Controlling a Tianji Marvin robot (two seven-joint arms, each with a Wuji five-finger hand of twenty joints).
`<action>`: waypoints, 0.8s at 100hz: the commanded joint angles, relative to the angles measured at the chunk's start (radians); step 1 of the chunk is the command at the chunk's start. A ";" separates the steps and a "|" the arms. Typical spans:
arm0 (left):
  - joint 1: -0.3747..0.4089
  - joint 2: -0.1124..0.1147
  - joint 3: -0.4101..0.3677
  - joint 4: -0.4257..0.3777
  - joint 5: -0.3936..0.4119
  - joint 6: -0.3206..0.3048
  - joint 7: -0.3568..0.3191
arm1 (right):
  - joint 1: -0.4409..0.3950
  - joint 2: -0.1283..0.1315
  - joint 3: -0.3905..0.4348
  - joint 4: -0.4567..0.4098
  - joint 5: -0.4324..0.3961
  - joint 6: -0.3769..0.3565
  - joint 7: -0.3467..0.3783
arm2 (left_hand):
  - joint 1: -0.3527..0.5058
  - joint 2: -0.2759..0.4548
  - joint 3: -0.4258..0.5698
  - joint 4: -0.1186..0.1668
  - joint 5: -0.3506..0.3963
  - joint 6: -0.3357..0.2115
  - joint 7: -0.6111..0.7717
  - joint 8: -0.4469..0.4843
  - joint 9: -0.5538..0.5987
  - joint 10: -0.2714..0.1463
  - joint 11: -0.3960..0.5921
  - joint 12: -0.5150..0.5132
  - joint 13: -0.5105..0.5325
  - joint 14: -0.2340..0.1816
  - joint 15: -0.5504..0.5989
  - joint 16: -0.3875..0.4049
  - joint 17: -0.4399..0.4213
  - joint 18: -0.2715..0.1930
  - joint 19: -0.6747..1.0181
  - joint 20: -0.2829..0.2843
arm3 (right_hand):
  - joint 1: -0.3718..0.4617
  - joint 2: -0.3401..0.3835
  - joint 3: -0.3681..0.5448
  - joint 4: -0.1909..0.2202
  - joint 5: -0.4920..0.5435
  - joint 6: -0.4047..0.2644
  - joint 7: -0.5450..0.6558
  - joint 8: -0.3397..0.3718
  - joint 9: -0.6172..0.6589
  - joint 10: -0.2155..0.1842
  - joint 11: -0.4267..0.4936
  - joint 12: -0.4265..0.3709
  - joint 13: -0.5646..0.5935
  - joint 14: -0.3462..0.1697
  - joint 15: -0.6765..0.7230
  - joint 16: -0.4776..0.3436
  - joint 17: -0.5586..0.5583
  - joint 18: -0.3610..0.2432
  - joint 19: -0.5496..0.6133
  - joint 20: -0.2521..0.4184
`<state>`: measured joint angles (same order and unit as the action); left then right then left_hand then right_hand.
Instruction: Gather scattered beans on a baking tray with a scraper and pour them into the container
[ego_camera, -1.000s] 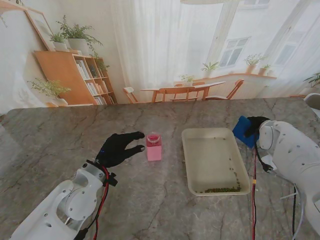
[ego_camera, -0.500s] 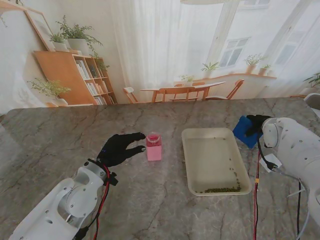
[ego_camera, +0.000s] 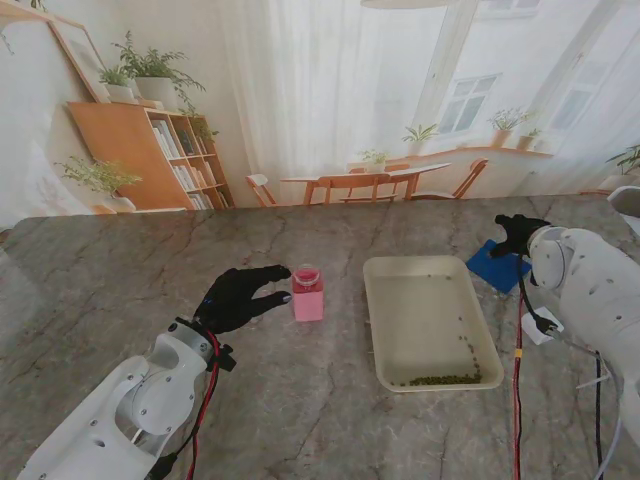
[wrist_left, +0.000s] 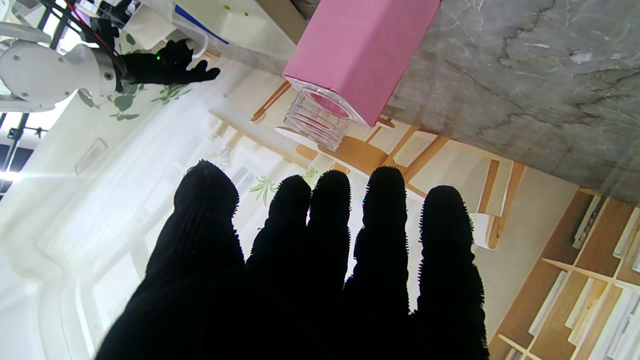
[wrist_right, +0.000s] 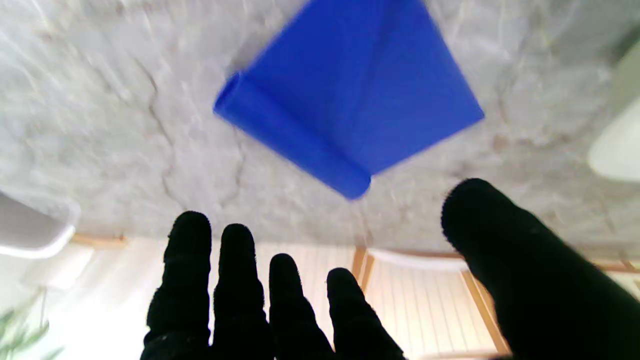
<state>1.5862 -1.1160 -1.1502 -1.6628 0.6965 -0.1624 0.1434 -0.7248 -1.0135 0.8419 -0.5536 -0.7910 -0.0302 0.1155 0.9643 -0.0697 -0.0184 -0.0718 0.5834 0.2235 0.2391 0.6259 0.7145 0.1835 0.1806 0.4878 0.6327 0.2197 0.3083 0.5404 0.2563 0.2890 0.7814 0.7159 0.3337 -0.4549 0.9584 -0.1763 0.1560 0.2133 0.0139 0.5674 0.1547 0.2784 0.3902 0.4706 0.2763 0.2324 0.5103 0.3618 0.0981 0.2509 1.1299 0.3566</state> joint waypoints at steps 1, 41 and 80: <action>0.003 0.001 0.002 -0.005 -0.014 0.006 -0.020 | -0.024 0.015 0.019 -0.062 -0.026 -0.021 0.006 | 0.020 0.054 -0.019 0.029 0.025 -0.017 -0.004 0.008 -0.021 -0.019 -0.015 -0.005 0.016 0.000 0.010 0.008 -0.011 0.017 0.015 0.010 | 0.009 0.016 -0.016 0.047 -0.050 -0.016 0.068 0.164 0.011 -0.013 0.072 0.013 0.033 -0.009 0.042 0.020 0.020 0.022 0.034 0.021; 0.002 0.005 -0.011 -0.007 0.009 -0.001 -0.022 | -0.336 0.014 0.394 -0.543 -0.244 -0.069 0.065 | 0.019 0.054 -0.020 0.029 0.024 -0.018 -0.003 0.008 -0.022 -0.019 -0.015 -0.005 0.015 0.000 0.011 0.009 -0.013 0.016 0.014 0.010 | 0.018 -0.009 0.011 0.041 0.064 -0.078 0.379 0.332 0.189 -0.073 0.208 0.058 0.198 -0.067 0.171 0.062 0.121 0.020 0.076 0.051; 0.075 0.002 -0.079 -0.054 0.036 -0.024 0.025 | -0.607 -0.005 0.539 -0.881 -0.279 0.004 0.121 | 0.019 0.054 -0.020 0.029 0.024 -0.017 -0.004 0.008 -0.022 -0.018 -0.015 -0.005 0.014 0.001 0.010 0.008 -0.012 0.017 0.013 0.009 | -0.057 0.067 -0.126 0.051 0.150 -0.075 0.449 0.225 0.305 -0.090 0.183 0.090 0.288 -0.091 0.239 0.125 0.187 0.018 0.091 0.060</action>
<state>1.6412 -1.1128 -1.2239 -1.7018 0.7318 -0.1817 0.1514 -1.2989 -1.0136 1.3795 -1.4259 -1.0657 -0.0311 0.2145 0.9643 -0.0697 -0.0185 -0.0718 0.5836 0.2235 0.2391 0.6259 0.7145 0.1835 0.1805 0.4878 0.6327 0.2198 0.3083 0.5404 0.2562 0.2891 0.7814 0.7158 0.3020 -0.4219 0.8654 -0.1759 0.2937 0.1334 0.4764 0.8186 0.4528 0.1877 0.5968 0.5431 0.5449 0.1543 0.7283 0.4674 0.2811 0.2516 1.1957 0.3945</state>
